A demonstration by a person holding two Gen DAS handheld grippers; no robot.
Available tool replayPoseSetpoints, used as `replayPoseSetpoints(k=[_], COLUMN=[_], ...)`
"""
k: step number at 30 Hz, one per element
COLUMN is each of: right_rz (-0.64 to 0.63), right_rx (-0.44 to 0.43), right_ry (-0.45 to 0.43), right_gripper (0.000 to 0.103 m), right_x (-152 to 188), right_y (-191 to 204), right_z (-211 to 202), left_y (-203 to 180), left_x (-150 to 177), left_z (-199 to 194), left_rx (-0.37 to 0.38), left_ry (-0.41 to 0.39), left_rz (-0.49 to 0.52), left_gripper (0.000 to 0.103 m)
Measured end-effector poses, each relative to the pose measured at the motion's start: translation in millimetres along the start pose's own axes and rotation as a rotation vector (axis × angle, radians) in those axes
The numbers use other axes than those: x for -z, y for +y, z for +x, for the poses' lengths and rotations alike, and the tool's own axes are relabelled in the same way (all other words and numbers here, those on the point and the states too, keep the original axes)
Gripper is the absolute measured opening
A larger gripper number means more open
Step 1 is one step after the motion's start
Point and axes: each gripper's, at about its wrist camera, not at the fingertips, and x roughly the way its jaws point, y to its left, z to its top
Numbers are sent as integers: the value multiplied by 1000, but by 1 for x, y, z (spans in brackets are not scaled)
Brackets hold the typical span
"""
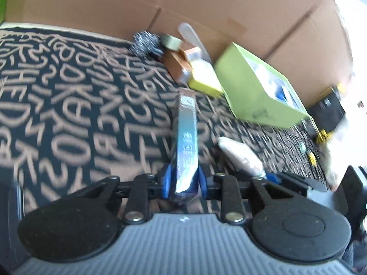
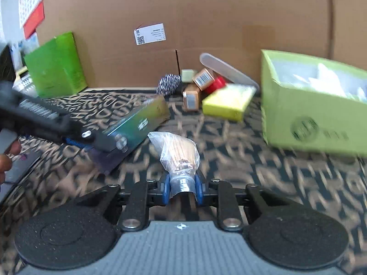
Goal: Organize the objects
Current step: 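Carry the silver box and swab bag into the lime-green box and open both tools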
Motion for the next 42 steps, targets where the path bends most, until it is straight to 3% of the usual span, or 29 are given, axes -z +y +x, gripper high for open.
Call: replayPoseSetpoints(k=[1,3,4,5,6,7,10,12,13,16,18,19,21,29,30,32,35,42], right_rz=[9,23,31,33,33,29,-8,-21,-23,-24,-30,-30,-18,26,23,2,-6,75], right_rx=[7,22,24,23,17,6,-38,-46,-42,13,52,66,88,91,96,116,114,78], right_ry=[2,8,12,12,6,-12,-41,-53,-51,-28,-14,-7,4,-12,-17,-28,-42,-93], right_gripper=[25,30,42,65,74,76,75,75,75,75,75,75,75,66,63,42,30,26], right_x=[8,22,27,32,35,37,36,32,31,29,33,34,37,39,39,40,41,39], right_y=[-3,-6,-7,-7,-4,-1,9,11,12,10,9,7,2,-5,-4,-2,-3,-14], right_z=[-13,-33,-41,-48,-52,-58,-66,-64,-63,-56,-53,-52,-48,-38,-37,-35,-36,-52], left_y=[-5,-12,-17,-22,-26,-29,-34,-41,-45,-53,-52,-50,-49,-52,-54,-56,-60,-92], left_x=[6,10,11,11,10,10,7,7,9,12,9,8,4,4,6,7,7,-1], left_z=[-5,-12,-15,-16,-17,-18,-18,-14,-13,-1,10,14,22,46,47,47,45,29], left_rx=[-17,-100,-162,-219,-258,-279,-270,-242,-251,-310,-316,-307,-291,-334,-344,-346,-330,-214], left_ry=[-10,-62,-93,-121,-137,-144,-138,-133,-135,-128,-103,-91,-65,-35,-39,-41,-29,-59], left_rz=[18,84,116,146,172,194,196,225,248,325,317,308,305,346,363,386,378,374], left_gripper=[28,45,50,54,54,54,56,70,72,73,73,71,55,55,48,38,38,37])
